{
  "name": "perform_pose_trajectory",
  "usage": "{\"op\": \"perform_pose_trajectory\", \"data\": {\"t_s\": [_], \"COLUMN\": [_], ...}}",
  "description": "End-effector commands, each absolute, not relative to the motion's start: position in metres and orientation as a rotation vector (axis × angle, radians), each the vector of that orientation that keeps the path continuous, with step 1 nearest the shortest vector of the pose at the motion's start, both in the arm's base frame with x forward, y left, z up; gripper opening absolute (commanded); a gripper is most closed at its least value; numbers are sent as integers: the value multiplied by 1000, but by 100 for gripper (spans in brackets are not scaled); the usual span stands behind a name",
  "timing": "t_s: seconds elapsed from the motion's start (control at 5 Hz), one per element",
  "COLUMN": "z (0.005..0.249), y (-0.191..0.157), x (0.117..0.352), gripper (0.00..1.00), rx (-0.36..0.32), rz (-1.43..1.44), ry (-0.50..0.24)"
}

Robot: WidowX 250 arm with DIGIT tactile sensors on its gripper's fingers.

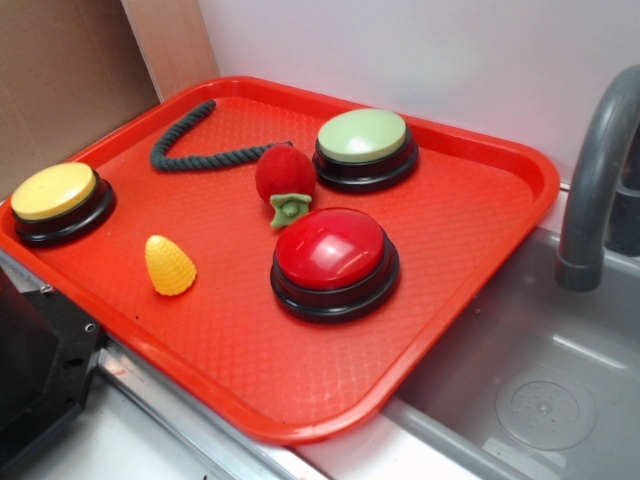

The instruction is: Push the yellow button.

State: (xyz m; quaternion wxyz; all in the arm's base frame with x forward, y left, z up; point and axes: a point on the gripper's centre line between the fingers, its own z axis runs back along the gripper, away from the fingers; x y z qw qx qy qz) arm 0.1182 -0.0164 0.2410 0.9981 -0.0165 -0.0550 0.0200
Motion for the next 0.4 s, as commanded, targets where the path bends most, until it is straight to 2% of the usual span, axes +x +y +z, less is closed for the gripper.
{"op": "perform_pose_trajectory", "data": {"t_s": [0.0, 0.2], "z": [241, 208], "y": [-16, 34], "x": [118, 138], "gripper": [100, 100], "rx": [-33, -7], "rz": [40, 24], "ry": [-110, -79]}}
